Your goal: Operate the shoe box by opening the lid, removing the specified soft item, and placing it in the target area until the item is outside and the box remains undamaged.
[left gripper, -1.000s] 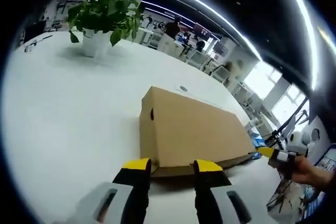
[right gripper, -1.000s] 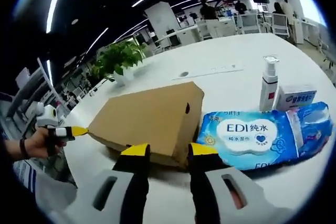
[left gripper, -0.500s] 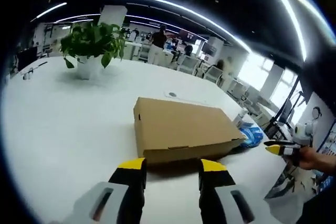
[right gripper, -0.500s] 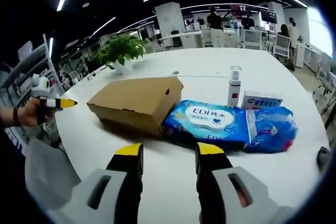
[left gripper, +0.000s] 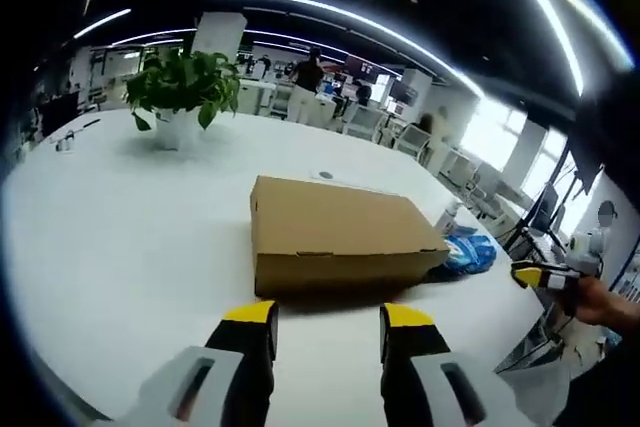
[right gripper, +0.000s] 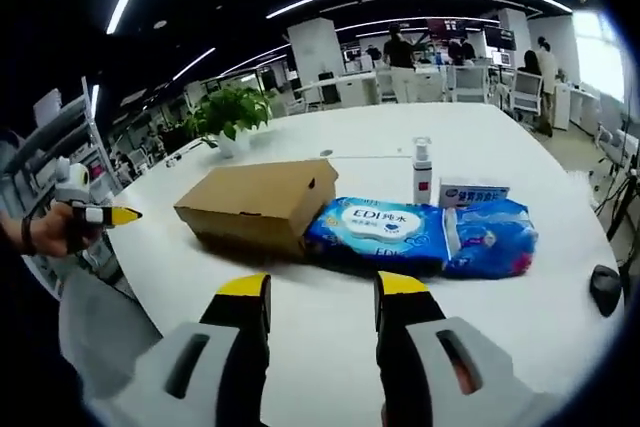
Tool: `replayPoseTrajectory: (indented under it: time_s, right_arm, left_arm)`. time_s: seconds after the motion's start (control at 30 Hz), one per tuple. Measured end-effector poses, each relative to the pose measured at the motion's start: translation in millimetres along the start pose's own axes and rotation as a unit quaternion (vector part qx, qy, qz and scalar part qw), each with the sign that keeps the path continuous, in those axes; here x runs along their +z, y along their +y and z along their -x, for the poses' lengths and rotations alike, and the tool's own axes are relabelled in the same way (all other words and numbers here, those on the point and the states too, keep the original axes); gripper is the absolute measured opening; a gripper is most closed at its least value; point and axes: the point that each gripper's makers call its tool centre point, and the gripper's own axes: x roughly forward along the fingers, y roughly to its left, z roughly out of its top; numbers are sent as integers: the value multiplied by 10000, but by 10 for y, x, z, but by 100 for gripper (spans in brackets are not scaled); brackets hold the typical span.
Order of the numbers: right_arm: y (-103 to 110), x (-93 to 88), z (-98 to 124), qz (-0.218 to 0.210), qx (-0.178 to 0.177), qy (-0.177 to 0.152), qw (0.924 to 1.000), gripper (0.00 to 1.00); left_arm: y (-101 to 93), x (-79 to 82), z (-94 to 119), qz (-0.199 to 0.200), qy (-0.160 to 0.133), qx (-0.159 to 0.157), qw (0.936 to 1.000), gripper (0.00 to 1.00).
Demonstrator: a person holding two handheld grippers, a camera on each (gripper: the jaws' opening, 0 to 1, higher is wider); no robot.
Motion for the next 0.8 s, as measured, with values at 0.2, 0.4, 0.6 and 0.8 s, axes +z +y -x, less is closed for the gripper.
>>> replayPoseTrajectory:
  time_s: [0.2, 0.4, 0.6, 0.8]
  right_arm:
    - [23, -36, 73, -1, 10, -3, 10000, 39]
    - [58, -69, 127, 35, 29, 1, 10000, 40]
    - [40, -68, 182, 49, -19, -44, 10000, 40]
    - [7, -49, 250, 47, -101, -94, 9999, 40]
  left_arm:
    - [1, -49, 47, 19, 14, 56, 10000, 41]
    - [-26, -72, 96, 27, -18, 73, 10000, 41]
    - [-37, -79, 126, 18, -28, 82, 10000, 41]
    - [-53, -92, 117, -9, 4, 46, 10000, 41]
